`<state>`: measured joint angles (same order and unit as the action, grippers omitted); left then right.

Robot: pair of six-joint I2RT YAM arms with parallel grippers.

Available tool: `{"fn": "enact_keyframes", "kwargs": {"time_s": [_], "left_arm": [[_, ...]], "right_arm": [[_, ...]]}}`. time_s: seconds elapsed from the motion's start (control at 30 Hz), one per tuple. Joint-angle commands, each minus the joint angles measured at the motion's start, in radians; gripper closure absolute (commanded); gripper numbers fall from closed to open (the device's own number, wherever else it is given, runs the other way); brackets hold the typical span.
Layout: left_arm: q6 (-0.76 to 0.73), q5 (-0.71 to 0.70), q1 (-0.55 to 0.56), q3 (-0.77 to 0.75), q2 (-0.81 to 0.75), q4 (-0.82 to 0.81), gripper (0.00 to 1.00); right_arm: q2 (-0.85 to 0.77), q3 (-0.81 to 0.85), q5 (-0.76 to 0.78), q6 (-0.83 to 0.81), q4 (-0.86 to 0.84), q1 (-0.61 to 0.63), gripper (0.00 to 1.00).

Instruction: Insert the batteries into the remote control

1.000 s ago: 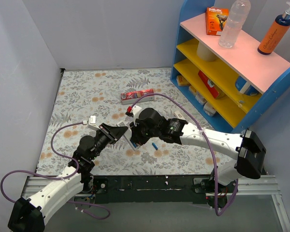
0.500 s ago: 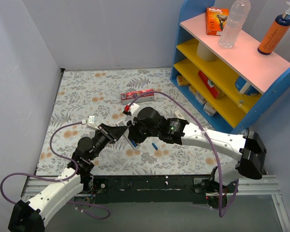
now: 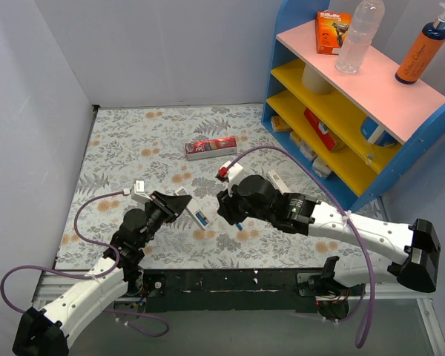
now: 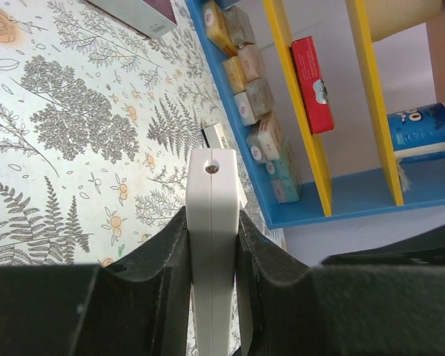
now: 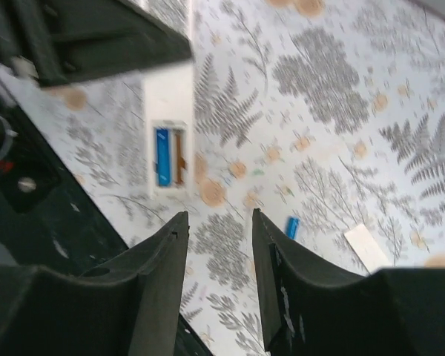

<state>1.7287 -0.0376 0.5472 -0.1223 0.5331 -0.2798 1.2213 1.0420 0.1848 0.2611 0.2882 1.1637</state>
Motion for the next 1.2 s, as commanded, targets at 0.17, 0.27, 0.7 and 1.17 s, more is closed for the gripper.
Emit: {"fn": "enact_keyframes", "kwargs": {"time_s": [0.17,0.27,0.7,1.17], "left_arm": [[0.015,-0.082,0.003,-0.005,-0.065,0.074,1.0],[0.017,-0.088,0.003,-0.008,-0.071,0.082,1.0],[0.017,-0.074,0.003,-0.01,-0.065,0.068,1.0],[0.017,-0.053,0.003,-0.008,-0.047,0.042,1.0]], "right_arm": [[0.066,-0.215,0.131,0.053,0.005,-0.013,0.52],[0.11,-0.244,0.139,0.058,-0.035,-0.015,0.52],[0.267,-0.273,0.16,0.069,-0.096,-0.035,0.57],[0.327,-0.289,0.101,0.066,-0.13,-0.061,0.73]]}}
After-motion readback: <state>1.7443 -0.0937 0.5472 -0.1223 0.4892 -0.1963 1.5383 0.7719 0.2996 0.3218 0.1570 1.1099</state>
